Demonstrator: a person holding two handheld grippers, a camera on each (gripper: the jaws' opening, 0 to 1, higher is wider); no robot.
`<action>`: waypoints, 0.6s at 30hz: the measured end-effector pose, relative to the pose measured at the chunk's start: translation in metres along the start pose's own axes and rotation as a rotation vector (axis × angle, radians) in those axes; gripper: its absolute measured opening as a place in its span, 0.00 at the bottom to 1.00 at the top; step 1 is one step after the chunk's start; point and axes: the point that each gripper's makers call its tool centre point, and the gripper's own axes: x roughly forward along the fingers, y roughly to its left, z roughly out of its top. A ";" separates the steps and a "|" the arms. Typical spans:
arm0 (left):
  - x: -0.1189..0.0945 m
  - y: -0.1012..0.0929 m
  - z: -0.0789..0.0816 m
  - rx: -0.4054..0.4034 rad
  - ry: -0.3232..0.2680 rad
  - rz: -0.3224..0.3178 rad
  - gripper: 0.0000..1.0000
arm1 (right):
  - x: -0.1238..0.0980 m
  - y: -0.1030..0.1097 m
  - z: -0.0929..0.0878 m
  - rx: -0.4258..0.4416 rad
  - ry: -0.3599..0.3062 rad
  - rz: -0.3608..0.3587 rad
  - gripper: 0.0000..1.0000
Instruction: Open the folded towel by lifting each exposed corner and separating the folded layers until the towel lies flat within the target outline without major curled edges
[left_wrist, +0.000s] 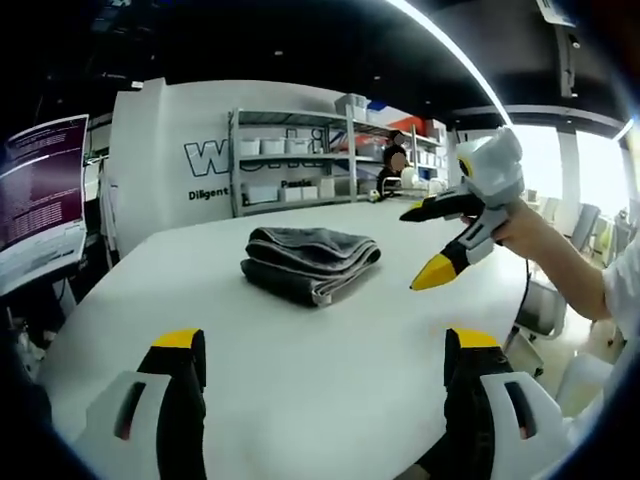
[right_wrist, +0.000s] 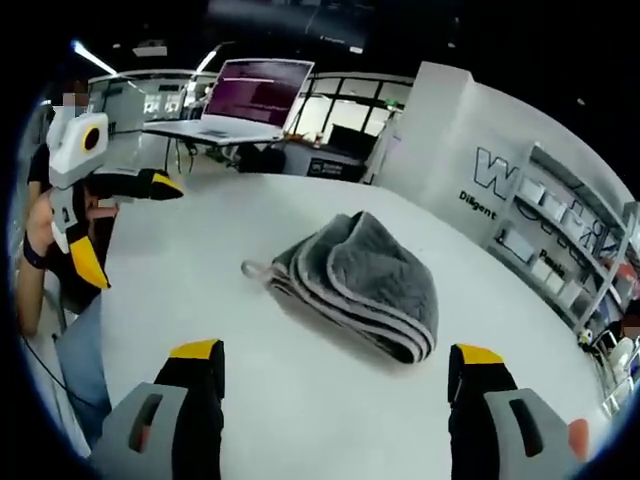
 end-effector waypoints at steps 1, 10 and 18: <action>0.000 0.000 0.000 0.001 0.001 0.001 0.98 | 0.003 0.000 0.001 -0.012 0.003 -0.003 0.94; -0.001 0.003 -0.002 -0.007 -0.001 0.018 0.98 | 0.030 -0.006 0.010 -0.207 0.027 -0.060 0.91; -0.002 0.004 -0.003 -0.009 -0.003 0.031 0.97 | 0.050 -0.005 0.022 -0.328 -0.011 -0.085 0.82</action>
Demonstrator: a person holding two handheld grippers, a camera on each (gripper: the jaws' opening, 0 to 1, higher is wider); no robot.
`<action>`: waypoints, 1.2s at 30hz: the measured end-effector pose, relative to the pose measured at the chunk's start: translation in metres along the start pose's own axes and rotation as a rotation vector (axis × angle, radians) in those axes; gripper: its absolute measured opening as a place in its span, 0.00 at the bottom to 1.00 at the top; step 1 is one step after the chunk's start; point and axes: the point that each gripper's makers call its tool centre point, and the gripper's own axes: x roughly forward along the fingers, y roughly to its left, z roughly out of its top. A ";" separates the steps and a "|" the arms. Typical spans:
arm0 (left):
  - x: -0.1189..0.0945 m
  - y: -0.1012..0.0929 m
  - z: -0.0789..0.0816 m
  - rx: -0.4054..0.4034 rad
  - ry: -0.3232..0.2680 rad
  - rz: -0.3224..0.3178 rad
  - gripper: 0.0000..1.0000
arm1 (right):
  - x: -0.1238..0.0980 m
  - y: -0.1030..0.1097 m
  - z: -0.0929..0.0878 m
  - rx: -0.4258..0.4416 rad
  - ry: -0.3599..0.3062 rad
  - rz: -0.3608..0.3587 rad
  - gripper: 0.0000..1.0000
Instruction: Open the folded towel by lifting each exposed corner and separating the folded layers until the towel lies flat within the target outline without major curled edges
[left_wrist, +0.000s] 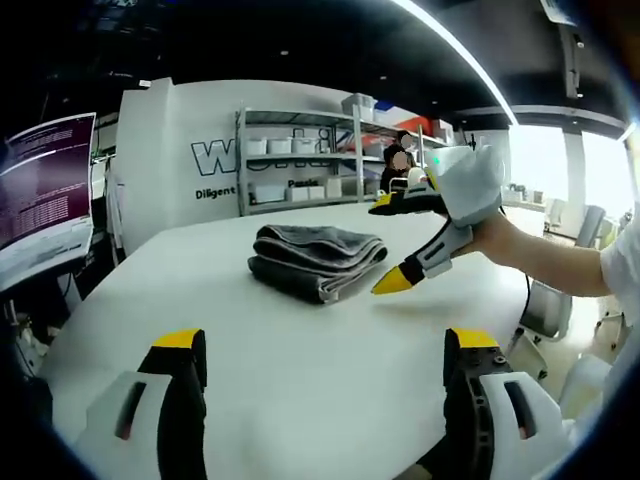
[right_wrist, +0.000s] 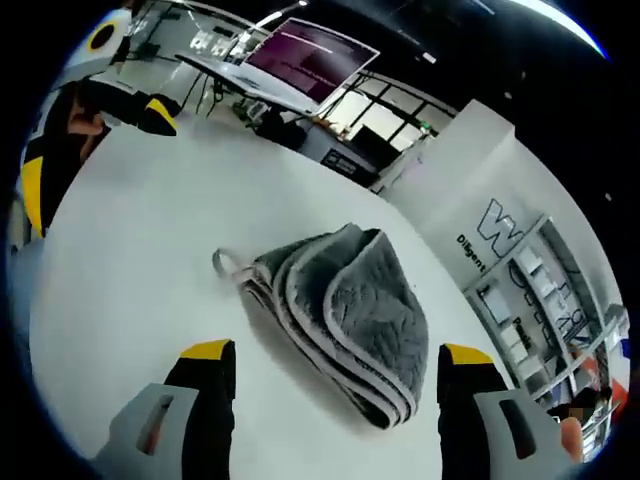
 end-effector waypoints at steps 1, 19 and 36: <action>0.000 0.000 0.000 -0.001 -0.003 0.002 0.97 | 0.002 0.001 0.002 -0.011 -0.006 -0.002 0.81; -0.007 0.002 -0.002 -0.016 -0.003 0.000 0.96 | 0.026 0.017 0.004 -0.108 0.014 0.076 0.50; -0.012 0.000 -0.001 -0.010 -0.003 0.003 0.96 | 0.027 0.019 0.009 -0.100 -0.031 0.102 0.25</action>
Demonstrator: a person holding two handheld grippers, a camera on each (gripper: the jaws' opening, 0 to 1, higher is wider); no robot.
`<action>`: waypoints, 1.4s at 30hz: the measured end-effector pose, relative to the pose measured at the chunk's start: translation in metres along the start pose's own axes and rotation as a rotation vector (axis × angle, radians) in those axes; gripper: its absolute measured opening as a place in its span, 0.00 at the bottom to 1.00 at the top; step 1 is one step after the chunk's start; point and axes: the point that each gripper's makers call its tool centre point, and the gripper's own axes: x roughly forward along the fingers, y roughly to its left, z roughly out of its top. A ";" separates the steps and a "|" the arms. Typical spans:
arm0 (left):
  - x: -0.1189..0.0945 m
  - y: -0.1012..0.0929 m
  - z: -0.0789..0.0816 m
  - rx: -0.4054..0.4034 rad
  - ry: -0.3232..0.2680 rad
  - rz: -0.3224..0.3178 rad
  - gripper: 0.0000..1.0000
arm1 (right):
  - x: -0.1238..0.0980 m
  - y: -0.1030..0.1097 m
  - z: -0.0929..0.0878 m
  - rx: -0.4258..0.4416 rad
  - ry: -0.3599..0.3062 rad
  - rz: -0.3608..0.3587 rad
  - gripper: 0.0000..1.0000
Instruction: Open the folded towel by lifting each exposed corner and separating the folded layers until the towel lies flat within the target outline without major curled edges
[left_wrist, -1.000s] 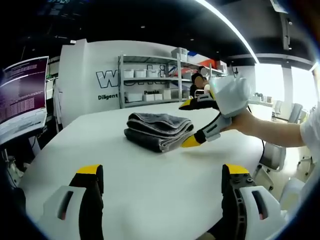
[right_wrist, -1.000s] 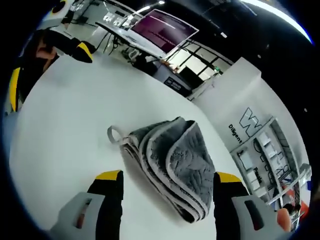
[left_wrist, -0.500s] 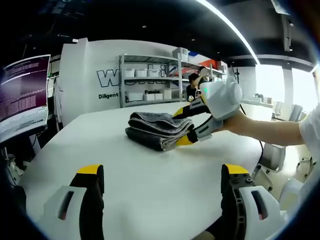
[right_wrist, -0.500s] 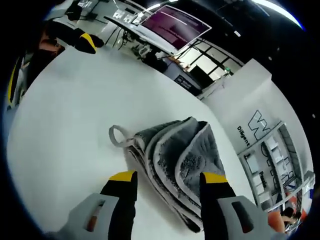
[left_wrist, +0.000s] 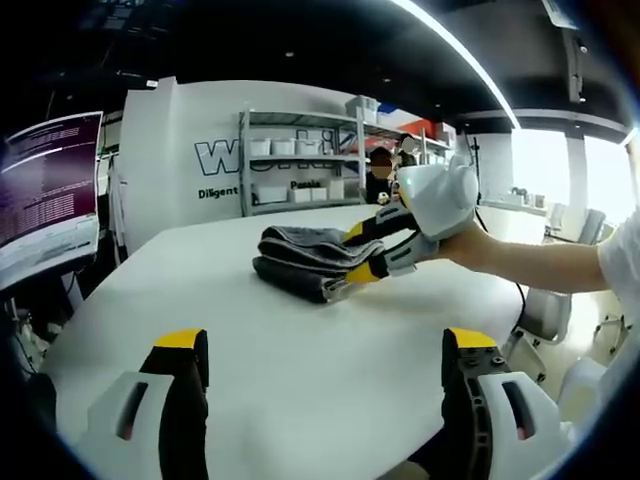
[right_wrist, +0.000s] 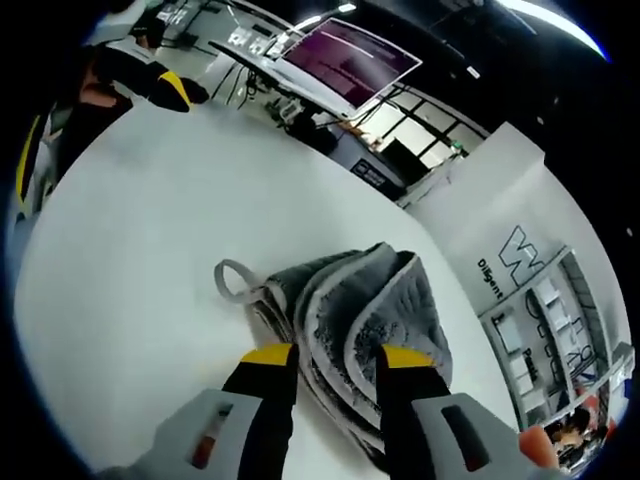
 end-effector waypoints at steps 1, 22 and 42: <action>0.000 -0.001 0.000 0.000 0.000 -0.001 0.96 | 0.000 0.000 0.000 0.006 -0.002 0.004 0.23; 0.000 -0.002 0.007 0.007 -0.006 0.003 0.95 | -0.009 -0.022 0.000 0.325 -0.147 0.056 0.02; 0.001 -0.005 0.008 0.024 0.010 -0.006 0.94 | -0.034 -0.077 -0.002 0.623 -0.337 -0.055 0.02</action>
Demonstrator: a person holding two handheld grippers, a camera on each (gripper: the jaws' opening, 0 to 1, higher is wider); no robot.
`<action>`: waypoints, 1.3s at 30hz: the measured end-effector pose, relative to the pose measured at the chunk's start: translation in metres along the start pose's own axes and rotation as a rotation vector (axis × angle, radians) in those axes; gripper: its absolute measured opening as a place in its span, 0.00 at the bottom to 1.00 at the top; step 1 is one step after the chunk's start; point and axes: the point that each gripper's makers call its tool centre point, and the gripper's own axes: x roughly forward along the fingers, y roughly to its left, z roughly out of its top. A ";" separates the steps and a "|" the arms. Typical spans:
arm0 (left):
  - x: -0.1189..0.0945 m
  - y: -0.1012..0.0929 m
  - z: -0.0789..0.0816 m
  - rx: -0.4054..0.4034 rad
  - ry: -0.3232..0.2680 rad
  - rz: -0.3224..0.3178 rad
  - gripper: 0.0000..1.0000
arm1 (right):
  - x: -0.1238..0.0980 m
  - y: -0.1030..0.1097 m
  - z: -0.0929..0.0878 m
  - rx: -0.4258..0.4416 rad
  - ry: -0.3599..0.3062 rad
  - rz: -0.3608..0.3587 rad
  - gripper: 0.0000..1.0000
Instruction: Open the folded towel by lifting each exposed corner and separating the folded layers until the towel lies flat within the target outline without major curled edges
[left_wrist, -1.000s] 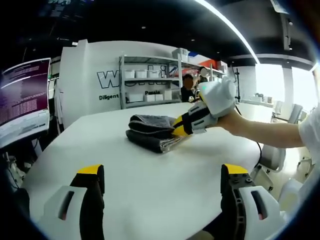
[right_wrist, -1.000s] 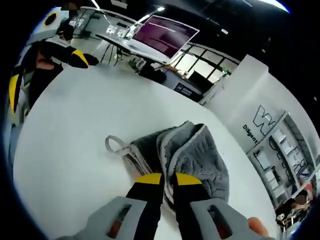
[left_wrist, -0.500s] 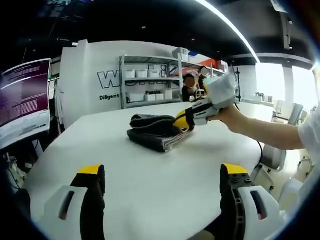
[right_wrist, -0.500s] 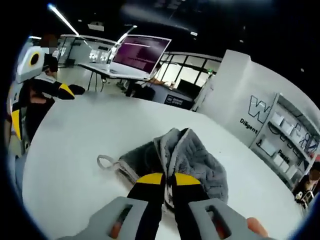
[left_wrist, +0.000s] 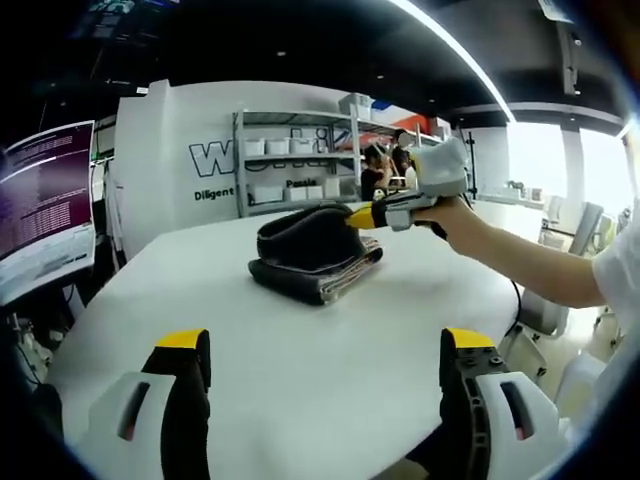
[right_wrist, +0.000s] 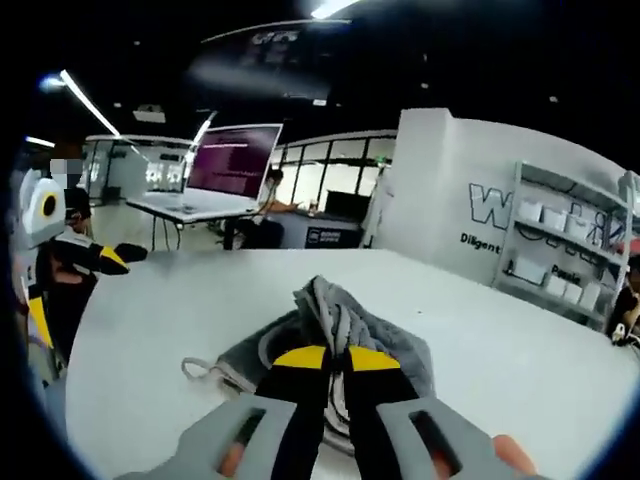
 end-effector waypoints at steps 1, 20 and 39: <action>0.000 0.000 0.000 0.000 0.000 0.001 0.94 | -0.001 -0.004 0.001 0.021 -0.011 -0.005 0.02; 0.006 0.002 0.000 0.018 0.022 0.008 0.94 | -0.036 -0.071 -0.001 0.253 -0.130 -0.122 0.02; 0.009 0.000 -0.002 0.027 0.042 0.017 0.93 | -0.060 -0.113 -0.025 0.246 -0.085 -0.266 0.02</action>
